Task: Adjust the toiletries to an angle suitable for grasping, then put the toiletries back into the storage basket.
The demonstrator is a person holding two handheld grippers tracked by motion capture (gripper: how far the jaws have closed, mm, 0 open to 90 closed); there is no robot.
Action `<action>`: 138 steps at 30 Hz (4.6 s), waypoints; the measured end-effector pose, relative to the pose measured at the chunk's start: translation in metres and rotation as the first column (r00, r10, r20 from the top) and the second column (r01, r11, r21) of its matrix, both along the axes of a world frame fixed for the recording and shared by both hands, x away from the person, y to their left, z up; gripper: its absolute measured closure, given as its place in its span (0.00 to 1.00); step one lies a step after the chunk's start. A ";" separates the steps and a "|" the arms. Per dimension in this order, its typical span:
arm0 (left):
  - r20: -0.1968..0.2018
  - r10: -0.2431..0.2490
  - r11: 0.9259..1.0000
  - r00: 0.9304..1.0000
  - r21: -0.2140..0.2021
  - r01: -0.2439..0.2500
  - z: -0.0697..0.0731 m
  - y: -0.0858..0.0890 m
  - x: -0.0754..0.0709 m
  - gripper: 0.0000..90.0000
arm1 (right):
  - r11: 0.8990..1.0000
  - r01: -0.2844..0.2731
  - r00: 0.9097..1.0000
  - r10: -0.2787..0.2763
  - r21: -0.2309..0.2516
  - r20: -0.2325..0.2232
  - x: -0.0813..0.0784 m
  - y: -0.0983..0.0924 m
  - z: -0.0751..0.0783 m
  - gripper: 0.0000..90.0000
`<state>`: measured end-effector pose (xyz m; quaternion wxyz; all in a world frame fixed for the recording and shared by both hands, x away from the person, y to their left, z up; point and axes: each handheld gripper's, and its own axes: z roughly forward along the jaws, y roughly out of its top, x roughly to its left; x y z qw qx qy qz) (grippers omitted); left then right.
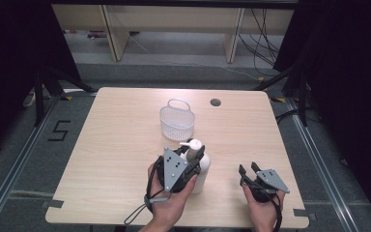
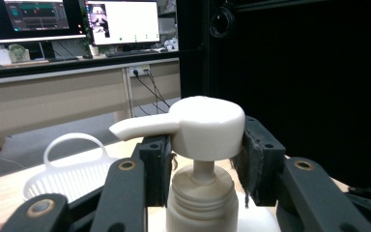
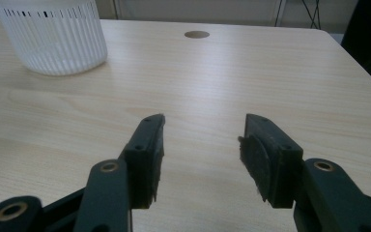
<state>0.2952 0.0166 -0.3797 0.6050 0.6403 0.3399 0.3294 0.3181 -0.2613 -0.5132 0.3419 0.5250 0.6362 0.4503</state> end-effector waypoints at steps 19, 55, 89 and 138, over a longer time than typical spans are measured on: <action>0.048 0.004 1.000 0.999 0.004 -0.004 0.022 0.033 0.017 0.66 | 1.000 -0.007 1.000 0.007 0.016 0.006 0.001 -0.001 -0.001 0.56; 0.056 0.008 0.999 0.998 -0.033 -0.006 0.048 0.058 0.042 0.66 | 0.999 -0.028 1.000 0.027 0.045 0.006 0.001 -0.003 -0.001 0.55; 0.097 0.046 0.997 0.994 -0.064 -0.040 0.071 0.070 0.069 0.66 | 1.000 -0.027 1.000 0.027 0.000 -0.015 0.004 -0.004 0.000 0.55; 0.124 0.075 0.995 0.989 -0.070 -0.067 0.087 0.064 0.103 0.66 | 1.000 -0.024 0.999 0.024 -0.005 -0.022 0.003 -0.003 0.001 0.55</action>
